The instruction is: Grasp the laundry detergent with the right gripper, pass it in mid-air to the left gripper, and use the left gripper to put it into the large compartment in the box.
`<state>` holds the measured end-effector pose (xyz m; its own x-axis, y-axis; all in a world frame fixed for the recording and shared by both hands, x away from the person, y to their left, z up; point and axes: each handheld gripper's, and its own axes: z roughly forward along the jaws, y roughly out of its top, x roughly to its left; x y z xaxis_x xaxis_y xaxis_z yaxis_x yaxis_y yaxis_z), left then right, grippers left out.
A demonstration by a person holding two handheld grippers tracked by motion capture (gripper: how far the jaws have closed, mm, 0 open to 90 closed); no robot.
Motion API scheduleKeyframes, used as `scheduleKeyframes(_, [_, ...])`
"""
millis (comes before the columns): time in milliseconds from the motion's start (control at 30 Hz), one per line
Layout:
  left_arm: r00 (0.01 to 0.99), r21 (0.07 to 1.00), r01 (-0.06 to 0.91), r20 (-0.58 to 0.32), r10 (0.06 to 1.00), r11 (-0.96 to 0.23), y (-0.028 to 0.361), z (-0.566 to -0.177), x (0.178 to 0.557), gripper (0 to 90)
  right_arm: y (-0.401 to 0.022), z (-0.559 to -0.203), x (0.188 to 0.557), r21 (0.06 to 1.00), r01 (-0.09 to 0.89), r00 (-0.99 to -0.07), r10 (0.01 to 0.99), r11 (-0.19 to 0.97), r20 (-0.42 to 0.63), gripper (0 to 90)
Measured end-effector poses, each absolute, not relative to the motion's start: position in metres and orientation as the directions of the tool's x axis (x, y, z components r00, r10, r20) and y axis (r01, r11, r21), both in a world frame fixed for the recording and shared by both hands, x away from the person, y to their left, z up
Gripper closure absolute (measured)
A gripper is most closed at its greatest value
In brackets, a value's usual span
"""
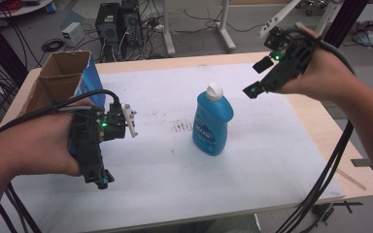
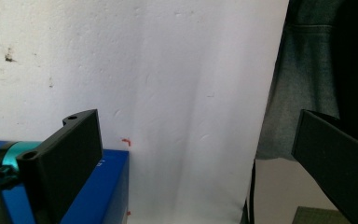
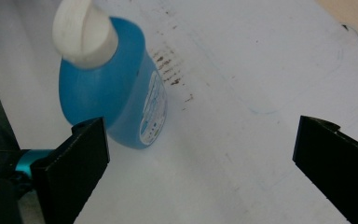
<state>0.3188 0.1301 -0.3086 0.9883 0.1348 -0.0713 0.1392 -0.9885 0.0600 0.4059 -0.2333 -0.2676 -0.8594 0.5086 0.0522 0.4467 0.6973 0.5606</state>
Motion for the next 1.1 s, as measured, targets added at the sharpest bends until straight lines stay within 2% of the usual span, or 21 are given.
scheduleKeyframes(233, [0.988,0.065,0.138,-0.072,0.133,-0.988,0.129,-0.310,0.315,1.8,-0.245,-0.301,0.380,0.614,0.469,-0.843,0.528,0.635,0.098,2.6])
scheduleKeyframes(533, [0.989,0.065,0.140,-0.064,0.136,-0.988,0.133,-0.311,0.312,1.8,-0.237,-0.366,0.343,0.691,0.494,-0.827,0.531,0.528,0.185,2.6])
scheduleKeyframes(700, [0.988,0.067,0.141,-0.065,0.137,-0.988,0.134,-0.312,0.311,1.8,-0.227,-0.385,0.338,0.718,0.493,-0.815,0.550,0.491,0.184,2.6])
scheduleKeyframes(733, [0.988,0.068,0.143,-0.065,0.138,-0.987,0.135,-0.313,0.310,1.8,-0.223,-0.392,0.337,0.741,0.497,-0.801,0.568,0.452,0.190,2.6])
scheduleKeyframes(1100, [0.987,0.068,0.154,-0.066,0.150,-0.986,0.142,-0.314,0.310,1.8,-0.204,-0.416,0.337,0.797,0.488,-0.760,0.623,0.355,0.188,2.6])
